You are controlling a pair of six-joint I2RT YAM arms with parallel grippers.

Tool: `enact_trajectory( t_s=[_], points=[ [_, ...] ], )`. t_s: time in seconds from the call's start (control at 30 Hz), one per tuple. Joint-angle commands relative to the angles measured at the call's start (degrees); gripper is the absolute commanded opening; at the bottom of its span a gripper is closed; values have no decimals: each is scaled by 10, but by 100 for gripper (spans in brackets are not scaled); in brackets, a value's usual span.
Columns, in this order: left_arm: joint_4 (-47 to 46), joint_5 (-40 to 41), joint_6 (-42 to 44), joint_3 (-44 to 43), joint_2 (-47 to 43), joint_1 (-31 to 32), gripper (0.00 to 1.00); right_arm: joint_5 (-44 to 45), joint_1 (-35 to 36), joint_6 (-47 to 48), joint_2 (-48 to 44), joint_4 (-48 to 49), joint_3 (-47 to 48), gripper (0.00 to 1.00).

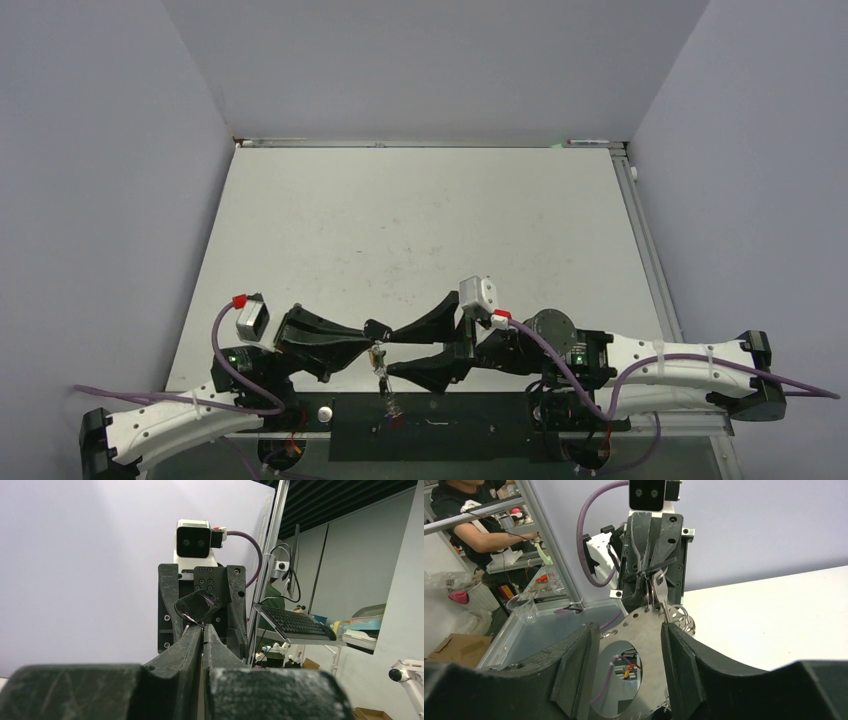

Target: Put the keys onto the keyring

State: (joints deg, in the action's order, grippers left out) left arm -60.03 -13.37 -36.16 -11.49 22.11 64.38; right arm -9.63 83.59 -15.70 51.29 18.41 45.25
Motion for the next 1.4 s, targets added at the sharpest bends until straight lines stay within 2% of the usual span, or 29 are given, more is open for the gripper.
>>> enact_trajectory(
  t_s=[0.0,0.4,0.5,0.67,0.93,1.03,1.2,1.27,1.37],
  points=[
    [-47,-6,-10,-9,8,1,0,15,-5,2,5,38,29,48],
    [-56,-11,-7,-9,27,1,0,13,-9,1,27,31,47,42],
    [-51,-10,-6,-9,22,1,0,15,-9,0,29,31,48,37],
    [-45,-9,-5,-8,14,1,0,19,-10,0,27,28,51,23],
    [-43,-10,-4,-4,14,1,0,41,-10,-6,29,33,53,13],
    [-40,-9,-1,-3,13,1,0,42,-10,-4,33,29,58,6],
    [-11,-4,14,-3,2,1,0,42,-10,25,32,7,61,5],
    [13,2,28,-3,-10,1,4,52,-10,37,28,-13,66,5],
    [73,18,50,-7,-43,2,18,54,-10,62,28,-53,85,5]
  ],
)
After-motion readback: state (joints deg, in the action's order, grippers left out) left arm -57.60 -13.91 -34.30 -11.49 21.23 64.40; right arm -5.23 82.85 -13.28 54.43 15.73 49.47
